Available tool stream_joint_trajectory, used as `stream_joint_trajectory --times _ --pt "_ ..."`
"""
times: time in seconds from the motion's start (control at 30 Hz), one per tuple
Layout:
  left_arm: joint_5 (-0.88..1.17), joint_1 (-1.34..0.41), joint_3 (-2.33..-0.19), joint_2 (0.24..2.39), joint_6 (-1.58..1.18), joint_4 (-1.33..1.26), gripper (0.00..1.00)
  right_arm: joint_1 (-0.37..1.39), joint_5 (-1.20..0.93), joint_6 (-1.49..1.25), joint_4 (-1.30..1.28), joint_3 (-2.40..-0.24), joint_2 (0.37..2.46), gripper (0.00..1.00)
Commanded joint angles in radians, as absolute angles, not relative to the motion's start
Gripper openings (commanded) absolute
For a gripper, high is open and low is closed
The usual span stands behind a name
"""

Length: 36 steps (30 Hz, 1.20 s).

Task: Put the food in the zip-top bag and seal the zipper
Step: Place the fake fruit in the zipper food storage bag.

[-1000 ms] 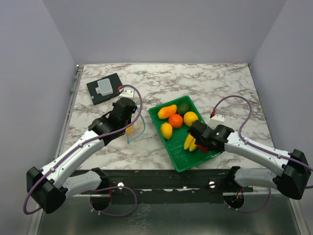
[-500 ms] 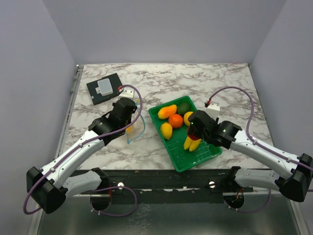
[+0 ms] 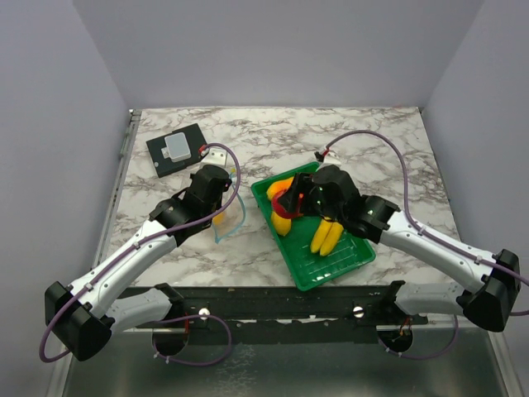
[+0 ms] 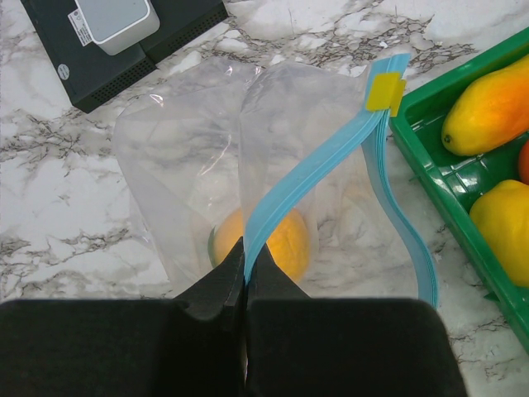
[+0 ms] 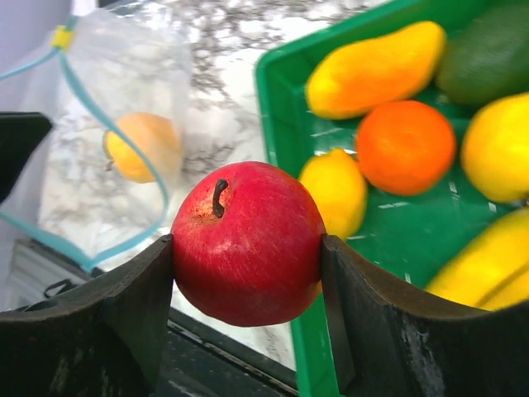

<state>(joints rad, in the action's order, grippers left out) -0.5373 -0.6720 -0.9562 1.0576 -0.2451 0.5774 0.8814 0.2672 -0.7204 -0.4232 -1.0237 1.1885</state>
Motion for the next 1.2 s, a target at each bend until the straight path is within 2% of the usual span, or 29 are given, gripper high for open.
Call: stream_joint_trajectory --times 0.0,0.57,1.17 --pt "-0.514 -0.676 -0.945 1.057 -0.241 0.566 0.0 0.877 0.128 -0.687 -0.269 -1.076 1.238 0.32" --pt "-0.513 -0.676 -0.945 1.057 -0.243 0.566 0.0 0.917 -0.067 -0.709 -0.061 -1.204 1.457 0.32" --pt "-0.509 -0.675 -0.948 1.056 -0.245 0.566 0.0 0.965 -0.064 -0.735 -0.018 -1.255 1.653 0.34"
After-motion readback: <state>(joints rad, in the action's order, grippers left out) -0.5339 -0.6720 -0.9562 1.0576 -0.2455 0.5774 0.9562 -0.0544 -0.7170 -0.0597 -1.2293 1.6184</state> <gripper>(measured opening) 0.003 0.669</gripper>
